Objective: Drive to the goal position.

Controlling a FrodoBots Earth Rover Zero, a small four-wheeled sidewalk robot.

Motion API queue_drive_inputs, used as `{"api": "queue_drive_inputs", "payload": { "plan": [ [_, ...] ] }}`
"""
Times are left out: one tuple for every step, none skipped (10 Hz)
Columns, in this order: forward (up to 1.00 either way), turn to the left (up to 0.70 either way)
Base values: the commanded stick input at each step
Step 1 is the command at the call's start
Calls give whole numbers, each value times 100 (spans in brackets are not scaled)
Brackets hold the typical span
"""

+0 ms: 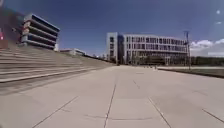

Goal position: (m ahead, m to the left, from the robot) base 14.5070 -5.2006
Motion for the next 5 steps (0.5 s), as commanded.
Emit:
{"api": "queue_drive_inputs", "payload": {
  "plan": [
    [70, 0],
    [70, 0],
    [70, 0],
    [70, 0],
    [70, 0]
  ]
}}
